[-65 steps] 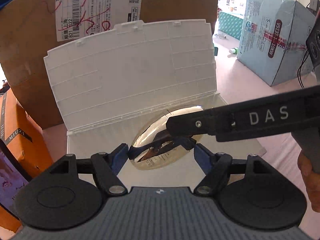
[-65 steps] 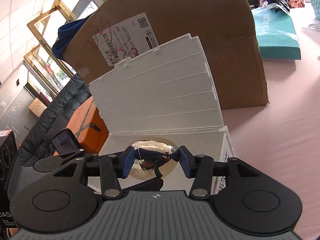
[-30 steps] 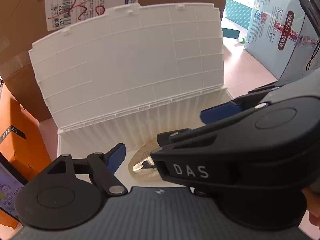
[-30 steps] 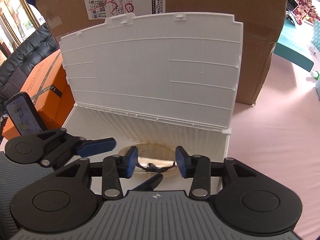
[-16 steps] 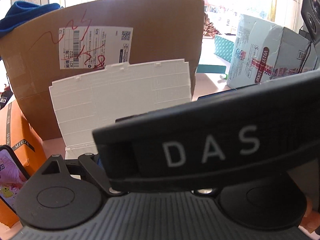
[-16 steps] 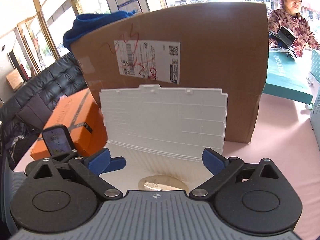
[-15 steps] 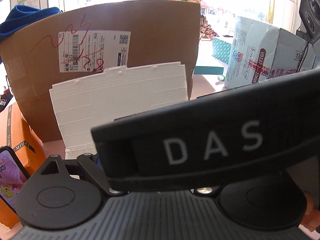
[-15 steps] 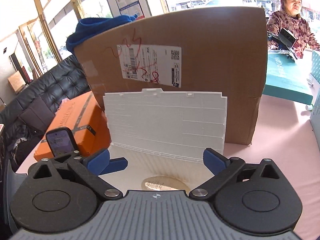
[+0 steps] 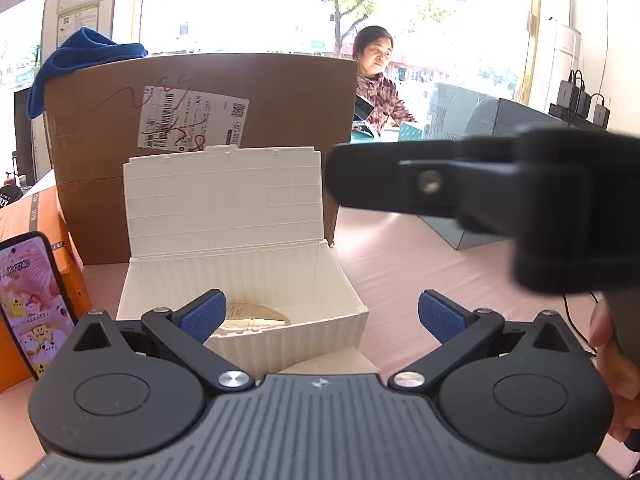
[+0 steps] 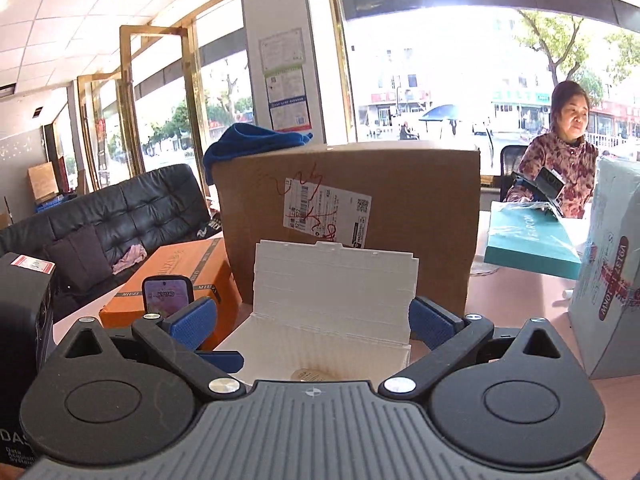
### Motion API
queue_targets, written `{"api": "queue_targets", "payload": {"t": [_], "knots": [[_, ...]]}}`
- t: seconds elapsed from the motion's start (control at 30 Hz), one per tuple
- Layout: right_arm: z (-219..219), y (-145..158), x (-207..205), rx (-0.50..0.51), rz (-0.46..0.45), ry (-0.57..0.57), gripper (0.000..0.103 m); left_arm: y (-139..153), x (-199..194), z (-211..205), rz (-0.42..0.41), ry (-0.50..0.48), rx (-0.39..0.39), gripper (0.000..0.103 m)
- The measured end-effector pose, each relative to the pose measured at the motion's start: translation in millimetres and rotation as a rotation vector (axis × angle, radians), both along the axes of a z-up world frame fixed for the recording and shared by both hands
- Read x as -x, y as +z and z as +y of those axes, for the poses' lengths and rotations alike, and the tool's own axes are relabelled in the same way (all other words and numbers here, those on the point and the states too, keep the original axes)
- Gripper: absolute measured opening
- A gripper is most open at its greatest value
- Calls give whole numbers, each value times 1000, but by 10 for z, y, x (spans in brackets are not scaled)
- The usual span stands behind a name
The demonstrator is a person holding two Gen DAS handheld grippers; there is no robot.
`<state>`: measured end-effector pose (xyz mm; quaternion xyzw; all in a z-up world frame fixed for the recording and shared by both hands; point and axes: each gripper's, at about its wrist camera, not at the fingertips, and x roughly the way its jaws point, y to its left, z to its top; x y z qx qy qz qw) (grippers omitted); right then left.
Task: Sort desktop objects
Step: 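Move the left tool back to the folded beige cloth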
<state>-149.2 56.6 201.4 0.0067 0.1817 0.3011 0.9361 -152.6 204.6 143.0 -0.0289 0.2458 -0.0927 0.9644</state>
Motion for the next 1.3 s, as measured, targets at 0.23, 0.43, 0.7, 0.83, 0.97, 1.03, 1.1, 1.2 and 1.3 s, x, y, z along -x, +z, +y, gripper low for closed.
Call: {"api": "queue_targets", "payload": {"t": [0.23,0.43,0.7,0.83,0.97,1.03,1.1,1.2,1.3], "knots": [[-348,-208,377,-131,-9,7,103,-385,296,277,-7,137,91,103],[-544,-735,628,-255,38,-27,103,-878,628,525,-24,232,117,103],[-548,-1295,597,-351,229,-120,103,-1134,829,685,57,250,144,103],[-564,-1489,566,-375,275,-159,103,-1166,762,812,44,264,153,103],[-523,-1498,448,-373,246,-167,103,-1165,643,954,45,288,250,103],[-490,-1509,408,-364,220,-170,103,-1177,588,992,39,279,297,103],[-469,-1540,378,-363,205,-170,103,-1207,529,1003,18,279,313,103],[-479,-1582,312,-383,218,-157,103,-1239,398,1042,49,273,348,103],[-458,-1619,232,-380,241,-137,103,-1215,343,1107,38,272,412,103]]}}
